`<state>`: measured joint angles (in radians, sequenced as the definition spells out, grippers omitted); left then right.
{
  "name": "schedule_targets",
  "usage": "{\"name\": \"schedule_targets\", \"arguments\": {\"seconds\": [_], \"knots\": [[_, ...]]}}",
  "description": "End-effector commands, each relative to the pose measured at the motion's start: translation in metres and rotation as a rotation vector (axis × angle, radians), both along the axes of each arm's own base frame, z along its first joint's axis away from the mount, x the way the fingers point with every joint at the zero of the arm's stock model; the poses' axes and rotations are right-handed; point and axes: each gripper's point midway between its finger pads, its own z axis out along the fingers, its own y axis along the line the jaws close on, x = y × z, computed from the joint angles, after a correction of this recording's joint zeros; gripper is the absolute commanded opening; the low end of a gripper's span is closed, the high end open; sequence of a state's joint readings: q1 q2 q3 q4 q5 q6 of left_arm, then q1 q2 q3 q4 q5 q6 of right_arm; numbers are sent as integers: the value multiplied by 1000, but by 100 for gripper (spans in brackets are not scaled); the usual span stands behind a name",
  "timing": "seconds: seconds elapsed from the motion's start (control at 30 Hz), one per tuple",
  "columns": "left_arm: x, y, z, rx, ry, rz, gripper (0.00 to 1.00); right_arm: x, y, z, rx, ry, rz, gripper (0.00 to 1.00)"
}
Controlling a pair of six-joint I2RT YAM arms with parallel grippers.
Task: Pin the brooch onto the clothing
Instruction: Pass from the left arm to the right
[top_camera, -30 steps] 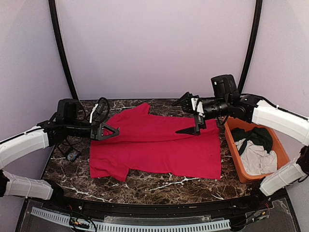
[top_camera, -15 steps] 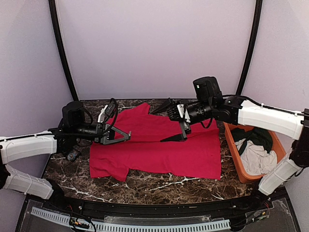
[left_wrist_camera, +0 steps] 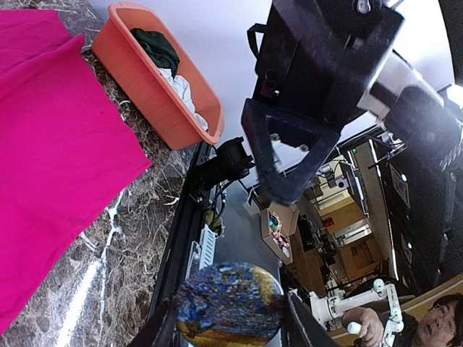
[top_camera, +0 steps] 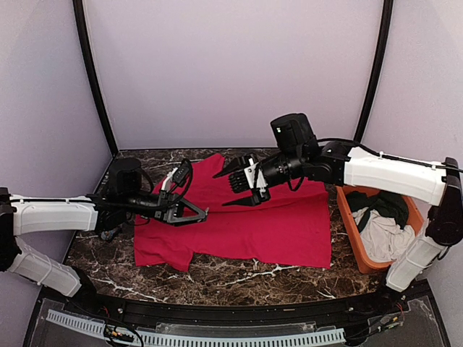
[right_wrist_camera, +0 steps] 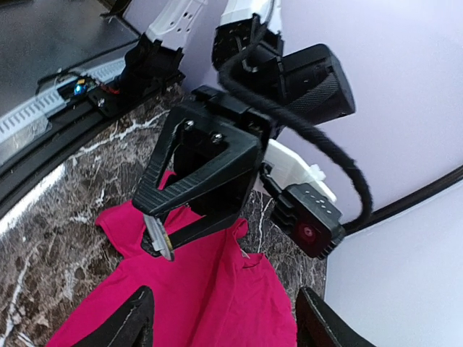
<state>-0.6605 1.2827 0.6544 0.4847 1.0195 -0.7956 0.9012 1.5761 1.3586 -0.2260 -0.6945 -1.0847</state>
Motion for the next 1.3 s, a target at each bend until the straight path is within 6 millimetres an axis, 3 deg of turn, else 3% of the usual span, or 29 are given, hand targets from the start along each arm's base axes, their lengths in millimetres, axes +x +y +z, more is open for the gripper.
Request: {"name": "schedule_targets", "arguments": {"seconds": [0.0,0.17,0.3,0.93,1.27], "knots": [[1,-3,-1,4,16,14,40,2,10,-36,-119,-118,-13,57],[3,-4,-5,25,30,28,40,-3,19,-49,-176,-150,4,52],[3,-3,-11,42,34,33,39,-9,20,-45,-166,-146,27,45],[0,-5,-24,76,55,28,38,-23,28,-54,-196,-149,78,40],[-2,-5,-20,66,47,24,38,-26,30,-64,-223,-132,94,36]]}}
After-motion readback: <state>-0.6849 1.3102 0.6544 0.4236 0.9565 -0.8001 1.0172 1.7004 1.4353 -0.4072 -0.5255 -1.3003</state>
